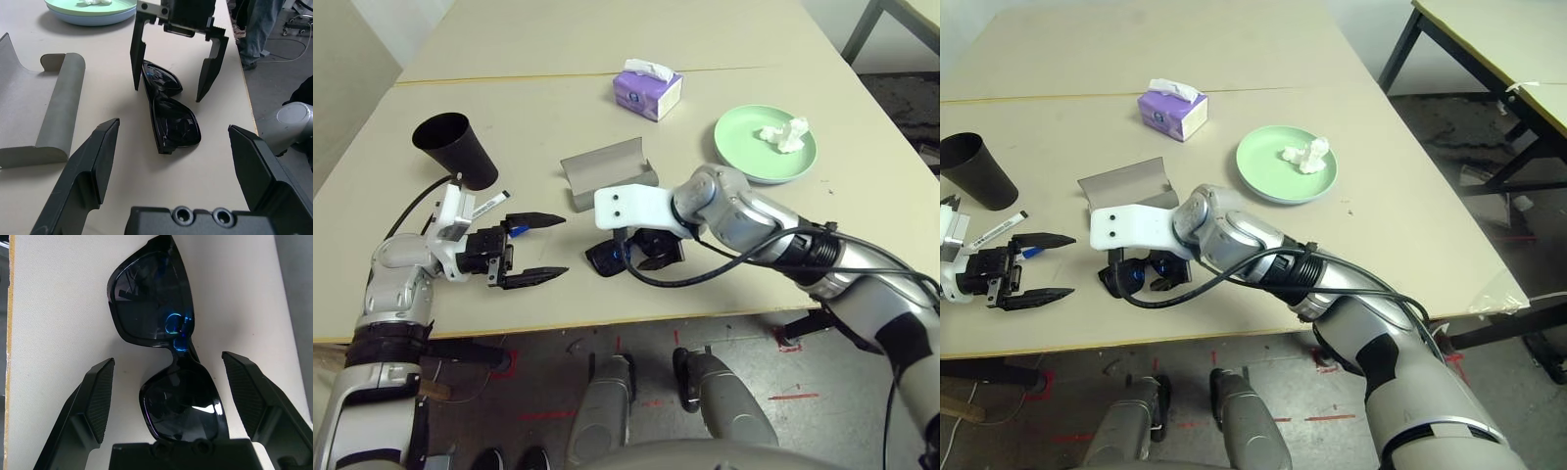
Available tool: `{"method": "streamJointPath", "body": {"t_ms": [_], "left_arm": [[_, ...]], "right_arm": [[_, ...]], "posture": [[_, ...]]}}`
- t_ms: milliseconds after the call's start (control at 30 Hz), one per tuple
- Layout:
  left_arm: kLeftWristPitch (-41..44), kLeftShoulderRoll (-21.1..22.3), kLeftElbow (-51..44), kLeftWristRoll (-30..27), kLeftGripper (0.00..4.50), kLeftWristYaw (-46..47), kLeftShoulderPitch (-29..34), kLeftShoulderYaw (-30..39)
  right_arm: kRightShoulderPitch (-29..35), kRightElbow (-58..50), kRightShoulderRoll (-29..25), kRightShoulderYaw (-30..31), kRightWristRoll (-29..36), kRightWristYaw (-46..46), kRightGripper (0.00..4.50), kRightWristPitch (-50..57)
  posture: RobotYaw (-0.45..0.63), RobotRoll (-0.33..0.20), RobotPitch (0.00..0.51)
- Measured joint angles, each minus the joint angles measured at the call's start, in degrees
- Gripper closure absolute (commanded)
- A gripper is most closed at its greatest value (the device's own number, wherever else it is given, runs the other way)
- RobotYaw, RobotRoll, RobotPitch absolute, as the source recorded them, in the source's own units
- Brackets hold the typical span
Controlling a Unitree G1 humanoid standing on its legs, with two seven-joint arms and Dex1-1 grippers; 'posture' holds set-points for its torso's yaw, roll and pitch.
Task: Organize and tidy the items on the table.
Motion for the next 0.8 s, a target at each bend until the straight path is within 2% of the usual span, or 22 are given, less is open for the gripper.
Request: {"method": "streamJointPath", "body": {"t_ms": [467,733,800], "left_arm": [[0.6,0.0,-0.9,0.0,0.0,0.2,0.9,0.0],[0.7,0.0,-1.0,0.0,0.0,0.9,1.1,0.0],[0.7,0.0,-1.0,0.0,0.0,1.0,1.2,0.0]], "right_arm": [[-0.5,4.6,3.9,-0.8,-3.7,0.9,0.04,-2.7],[-1.4,4.8,4.1,-1.2,-4.8,2.4,0.07,-3.2],[-1.4,4.8,3.7,-1.3,-5.2,2.9,0.67,-3.2]], "posture": [[-0.02,0.0,0.212],[-0.03,0.0,0.211],[-0.03,0.0,0.211]]}}
